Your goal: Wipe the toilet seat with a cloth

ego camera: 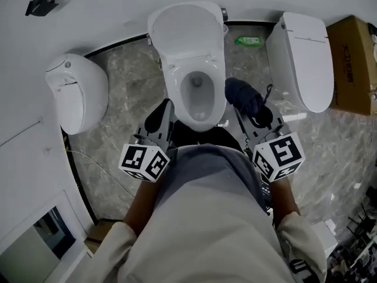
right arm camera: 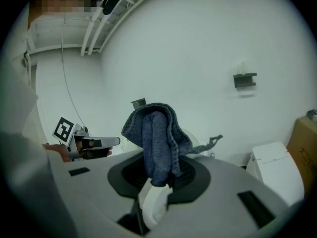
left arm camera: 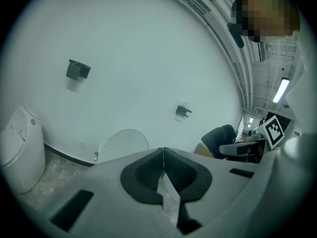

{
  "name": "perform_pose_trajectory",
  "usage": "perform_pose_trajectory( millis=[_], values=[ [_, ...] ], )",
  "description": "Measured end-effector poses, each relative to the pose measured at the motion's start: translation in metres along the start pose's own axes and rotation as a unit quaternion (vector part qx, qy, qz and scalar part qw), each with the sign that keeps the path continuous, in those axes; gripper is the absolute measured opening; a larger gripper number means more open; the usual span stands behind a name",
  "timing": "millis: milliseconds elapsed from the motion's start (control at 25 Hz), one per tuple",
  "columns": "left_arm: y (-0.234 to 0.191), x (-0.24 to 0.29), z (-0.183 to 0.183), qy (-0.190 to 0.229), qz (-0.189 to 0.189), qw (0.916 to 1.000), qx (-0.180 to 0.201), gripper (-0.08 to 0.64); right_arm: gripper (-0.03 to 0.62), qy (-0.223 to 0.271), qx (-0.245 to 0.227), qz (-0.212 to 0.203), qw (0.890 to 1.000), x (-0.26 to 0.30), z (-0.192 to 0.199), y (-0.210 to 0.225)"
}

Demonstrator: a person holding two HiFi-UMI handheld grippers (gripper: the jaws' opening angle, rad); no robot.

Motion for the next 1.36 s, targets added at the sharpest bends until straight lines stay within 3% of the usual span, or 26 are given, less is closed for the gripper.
perform_pose_trajectory(
  millis=[360,680,1200,1360],
  values=[
    [0.024,-0.017,-0.017,0.041,0.025,0.9983,0.034,0.009,0.074,0.037,-0.012,0.024,0.999,-0.029,-0.009,-0.017],
    [0.019,-0.026,-0.028,0.057,0.009,0.998,0.028,0.009,0.074,0.054,-0.006,0.029,0.998,-0.026,-0.02,-0.022],
    [0.019,-0.013,-0.033,0.051,0.015,0.9984,0.019,0.009,0.074,0.048,0.02,0.044,0.998,-0.021,-0.025,-0.008],
    [0.02,-0.009,-0.035,0.049,0.023,0.9981,0.032,0.009,0.074,0.051,0.023,0.042,0.998,-0.017,-0.027,-0.009]
  ],
)
Point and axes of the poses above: the fingertips, and each gripper's own axes: x forward along the fingers, y to its right, z out of its underside, the point moved 7 cm from there along -x, backward along the fingers, and after that the axes turned 3 degrees about -z, right-handed, at the moved point
